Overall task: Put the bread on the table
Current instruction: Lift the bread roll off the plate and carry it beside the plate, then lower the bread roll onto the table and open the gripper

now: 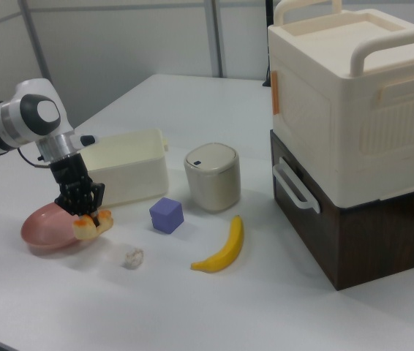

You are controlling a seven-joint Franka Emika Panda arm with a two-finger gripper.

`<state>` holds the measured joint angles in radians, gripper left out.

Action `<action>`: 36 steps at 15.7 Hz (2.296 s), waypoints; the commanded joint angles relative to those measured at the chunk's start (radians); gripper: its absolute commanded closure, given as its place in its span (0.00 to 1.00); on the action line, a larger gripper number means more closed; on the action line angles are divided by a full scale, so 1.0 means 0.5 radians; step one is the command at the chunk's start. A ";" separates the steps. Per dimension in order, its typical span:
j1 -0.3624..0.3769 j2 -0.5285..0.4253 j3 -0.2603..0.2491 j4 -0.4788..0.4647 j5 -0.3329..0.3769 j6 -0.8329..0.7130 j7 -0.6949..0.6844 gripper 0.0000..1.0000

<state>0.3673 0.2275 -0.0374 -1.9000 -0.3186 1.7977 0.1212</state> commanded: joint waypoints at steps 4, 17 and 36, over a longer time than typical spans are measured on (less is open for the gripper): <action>0.097 -0.071 0.007 -0.209 -0.136 -0.055 -0.049 1.00; 0.106 -0.081 0.004 -0.213 -0.191 -0.184 -0.169 0.01; -0.351 -0.062 -0.075 0.495 0.084 -0.463 -0.537 0.00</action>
<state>0.2304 0.1992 -0.0676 -1.7475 -0.3333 1.6536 -0.0763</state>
